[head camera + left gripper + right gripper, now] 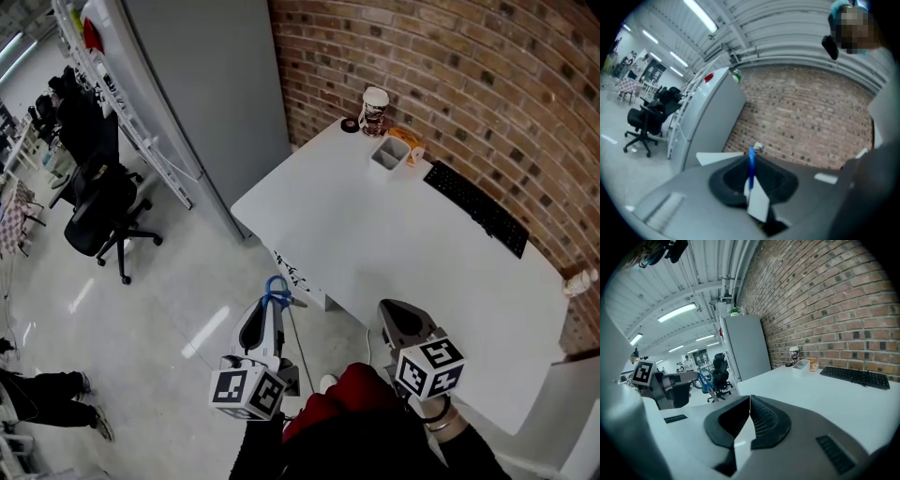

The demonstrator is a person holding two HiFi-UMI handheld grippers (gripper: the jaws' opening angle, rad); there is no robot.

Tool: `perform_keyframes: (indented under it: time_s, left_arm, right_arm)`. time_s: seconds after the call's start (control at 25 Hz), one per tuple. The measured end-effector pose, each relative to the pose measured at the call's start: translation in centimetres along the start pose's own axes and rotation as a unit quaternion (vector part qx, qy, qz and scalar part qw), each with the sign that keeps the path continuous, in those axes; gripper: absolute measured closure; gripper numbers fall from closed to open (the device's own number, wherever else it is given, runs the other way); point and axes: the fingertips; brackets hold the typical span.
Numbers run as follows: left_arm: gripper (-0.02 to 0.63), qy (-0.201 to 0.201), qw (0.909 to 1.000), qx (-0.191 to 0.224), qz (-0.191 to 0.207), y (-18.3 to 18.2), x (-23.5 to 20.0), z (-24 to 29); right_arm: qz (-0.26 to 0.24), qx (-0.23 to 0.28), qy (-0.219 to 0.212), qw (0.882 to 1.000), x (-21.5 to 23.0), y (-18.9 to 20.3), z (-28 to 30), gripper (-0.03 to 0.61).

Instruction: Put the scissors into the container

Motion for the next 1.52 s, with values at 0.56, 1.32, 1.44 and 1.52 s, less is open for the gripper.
perform_keyframes:
  time_s: [0.56,1.32,1.44,1.52]
  left_arm:
    - [0.581,0.012,0.9999,-0.006,0.005,-1.5,-3.2,7.1]
    - [0.581,0.045,0.9984,-0.033,0.012,-1.9,-4.7,23.5]
    - [0.581,0.057,0.9979,-0.031,0.011,-2.4,-4.1,25.9]
    - [0.581,0.068,0.9971,-0.033,0.007,-2.7,-3.9,27.4]
  right_arm:
    - [0.03,-0.003,0.03,0.999,3.7,-2.0,5.2,0.569]
    - [0.073,0.0,0.077,0.994,13.5,-6.2,13.2,0.569]
    - [0.081,0.001,0.086,0.993,14.7,-6.6,13.6,0.569]
    - [0.088,0.001,0.092,0.992,15.2,-6.6,13.7,0.569]
Point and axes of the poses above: the fingertips, and each gripper's own axes: z forward along the fingers, x to its right, y out of its underside, and after that the axes turned 14 degrees about y, right-handed
